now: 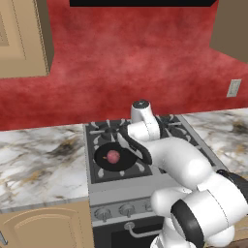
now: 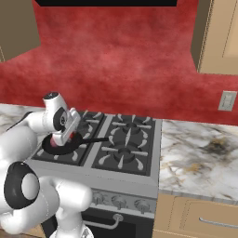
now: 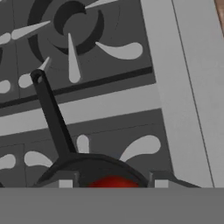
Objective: Place the pan on the front left burner on the stove. Then place the tomato and the onion in the pan and turn on the front left burner.
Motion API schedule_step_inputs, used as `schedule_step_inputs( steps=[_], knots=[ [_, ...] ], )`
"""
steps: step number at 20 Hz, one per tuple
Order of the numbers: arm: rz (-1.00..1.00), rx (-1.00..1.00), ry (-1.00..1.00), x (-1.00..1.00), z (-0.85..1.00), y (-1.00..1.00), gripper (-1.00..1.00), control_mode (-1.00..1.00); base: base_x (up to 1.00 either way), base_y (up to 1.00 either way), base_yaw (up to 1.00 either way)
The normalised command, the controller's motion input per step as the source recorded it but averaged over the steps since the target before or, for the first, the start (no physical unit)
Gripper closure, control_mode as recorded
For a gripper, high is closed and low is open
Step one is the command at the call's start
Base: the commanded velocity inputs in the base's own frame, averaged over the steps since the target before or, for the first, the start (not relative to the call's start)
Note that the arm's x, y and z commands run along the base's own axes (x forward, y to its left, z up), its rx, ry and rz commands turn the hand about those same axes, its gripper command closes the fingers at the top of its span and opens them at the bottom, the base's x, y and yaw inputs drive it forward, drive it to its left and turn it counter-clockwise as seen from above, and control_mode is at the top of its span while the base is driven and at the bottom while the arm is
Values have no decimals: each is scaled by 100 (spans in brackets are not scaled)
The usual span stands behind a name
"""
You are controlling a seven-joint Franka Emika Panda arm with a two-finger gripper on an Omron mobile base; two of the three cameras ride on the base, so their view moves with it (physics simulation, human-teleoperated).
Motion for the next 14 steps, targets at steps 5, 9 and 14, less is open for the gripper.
schedule_step_inputs(
  steps=[5,9,14],
  knots=[
    [4,0,3,1,-18,26,100,-100,0,0,0],
    [7,0,2,2,-22,13,100,-100,0,0,0],
    [7,0,0,5,-17,11,100,-100,0,0,0]
  ],
)
